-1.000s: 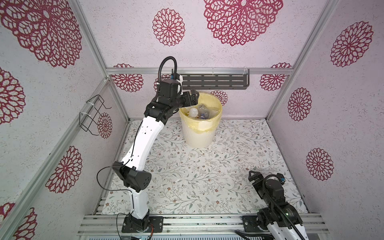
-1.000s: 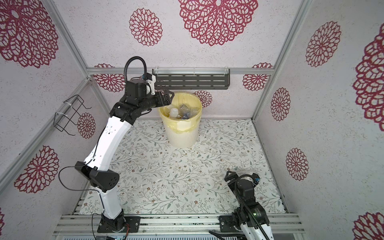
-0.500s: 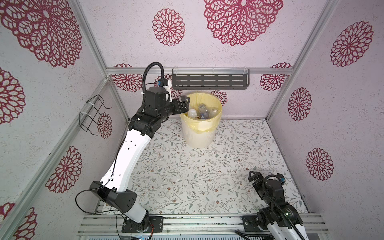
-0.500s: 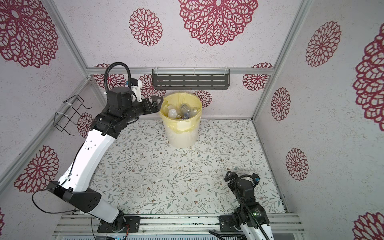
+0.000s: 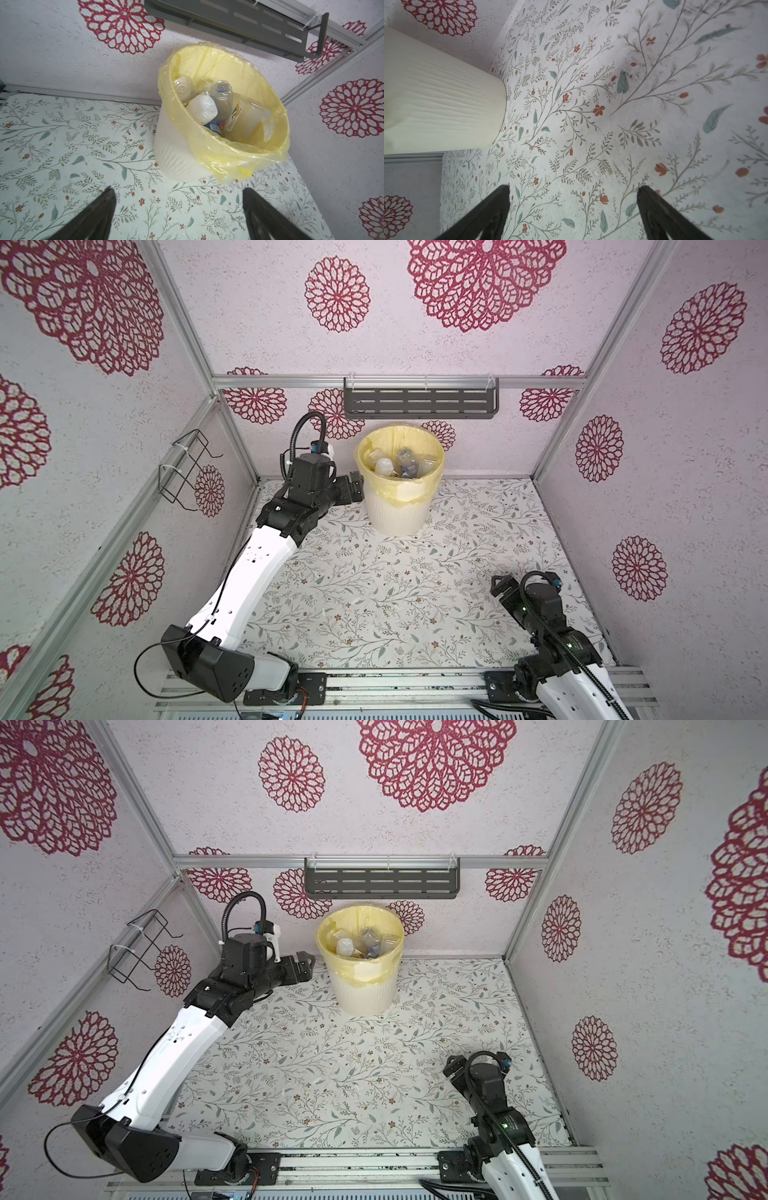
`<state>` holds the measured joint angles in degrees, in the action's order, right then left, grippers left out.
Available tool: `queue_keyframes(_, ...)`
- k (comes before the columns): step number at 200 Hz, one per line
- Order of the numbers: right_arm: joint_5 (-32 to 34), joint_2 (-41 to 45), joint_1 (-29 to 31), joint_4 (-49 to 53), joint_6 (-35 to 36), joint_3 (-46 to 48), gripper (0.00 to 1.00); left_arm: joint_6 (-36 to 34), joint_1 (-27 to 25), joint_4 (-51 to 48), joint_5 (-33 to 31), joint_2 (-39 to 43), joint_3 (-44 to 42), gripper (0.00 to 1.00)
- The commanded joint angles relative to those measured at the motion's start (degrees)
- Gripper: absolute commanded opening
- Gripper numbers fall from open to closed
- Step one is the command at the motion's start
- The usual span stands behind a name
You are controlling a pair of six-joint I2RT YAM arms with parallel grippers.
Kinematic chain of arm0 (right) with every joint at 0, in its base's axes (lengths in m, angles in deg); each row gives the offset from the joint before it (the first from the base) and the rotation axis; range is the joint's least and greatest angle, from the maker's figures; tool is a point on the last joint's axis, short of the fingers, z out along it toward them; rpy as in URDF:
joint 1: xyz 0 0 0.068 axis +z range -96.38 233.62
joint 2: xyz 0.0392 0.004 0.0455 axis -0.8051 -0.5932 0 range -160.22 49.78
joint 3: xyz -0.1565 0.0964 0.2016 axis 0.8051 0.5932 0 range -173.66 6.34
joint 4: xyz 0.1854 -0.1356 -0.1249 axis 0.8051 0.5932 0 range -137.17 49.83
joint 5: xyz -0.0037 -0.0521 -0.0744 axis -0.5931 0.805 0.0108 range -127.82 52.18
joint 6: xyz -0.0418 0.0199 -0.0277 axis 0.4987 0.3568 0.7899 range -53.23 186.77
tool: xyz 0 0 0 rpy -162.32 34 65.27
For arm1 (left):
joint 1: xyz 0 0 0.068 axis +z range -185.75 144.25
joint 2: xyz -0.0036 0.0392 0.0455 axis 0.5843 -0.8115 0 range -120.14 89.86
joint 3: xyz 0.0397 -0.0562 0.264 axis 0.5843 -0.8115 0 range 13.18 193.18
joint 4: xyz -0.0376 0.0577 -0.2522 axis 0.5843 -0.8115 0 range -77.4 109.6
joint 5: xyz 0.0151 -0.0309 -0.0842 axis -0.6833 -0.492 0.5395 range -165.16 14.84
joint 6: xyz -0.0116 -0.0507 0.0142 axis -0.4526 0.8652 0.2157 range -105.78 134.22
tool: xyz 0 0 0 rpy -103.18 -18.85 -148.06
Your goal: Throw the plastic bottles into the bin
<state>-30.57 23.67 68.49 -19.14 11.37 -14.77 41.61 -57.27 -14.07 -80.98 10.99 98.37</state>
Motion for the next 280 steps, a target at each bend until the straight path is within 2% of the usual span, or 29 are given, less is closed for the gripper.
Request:
queue_keyframes(1,0.3,-4.3,-0.2,-4.2,6.4,-3.8,0.99,-0.3,1.8,3.0,-4.9,3.5,-4.9,0.97)
queue_keyframes(59,4.3,-13.2,-0.2,-7.2,15.4,-9.1,0.99,-0.3,5.3,7.4,-11.0,7.9,-18.5,0.97)
queue_keyframes(79,6.4,-14.1,-0.3,-8.6,18.2,-9.7,0.99,-2.2,6.6,8.6,-12.8,8.3,-21.5,0.97)
queue_keyframes(116,12.4,-12.8,-0.3,-15.6,22.0,-6.6,0.99,-5.7,8.8,16.5,-16.7,10.0,-30.2,0.97)
queue_keyframes(139,15.2,-10.5,-0.3,-21.7,25.8,-3.2,0.99,-4.5,12.9,23.8,-13.0,12.5,-37.3,0.97)
queue_keyframes(154,18.7,-10.4,-0.4,-23.1,26.4,-2.4,0.99,-5.7,14.7,28.4,-14.1,13.4,-41.0,0.97)
queue_keyframes(176,20.8,-11.4,-0.4,-26.0,28.4,-1.6,0.99,-7.3,18.2,30.6,-14.5,13.8,-44.0,0.97)
queue_keyframes(190,21.7,-11.9,-0.5,-28.0,28.4,-0.6,0.99,-7.7,20.6,32.5,-12.2,14.3,-46.3,0.97)
queue_keyframes(216,24.4,-12.0,-0.5,-32.8,28.6,2.4,0.99,-10.5,22.6,38.7,-11.9,14.7,-51.1,0.97)
queue_keyframes(246,28.1,-11.8,-0.5,-39.7,30.8,6.4,0.99,-12.7,25.2,50.3,-10.5,12.3,-56.7,0.97)
queue_keyframes(259,30.0,-12.0,-0.5,-42.4,32.1,7.7,0.99,-12.5,26.9,56.6,-7.7,10.1,-59.0,0.97)
queue_keyframes(280,33.5,-12.4,-0.6,-48.2,34.7,10.6,0.99,-11.2,31.2,67.6,1.9,5.1,-61.6,0.97)
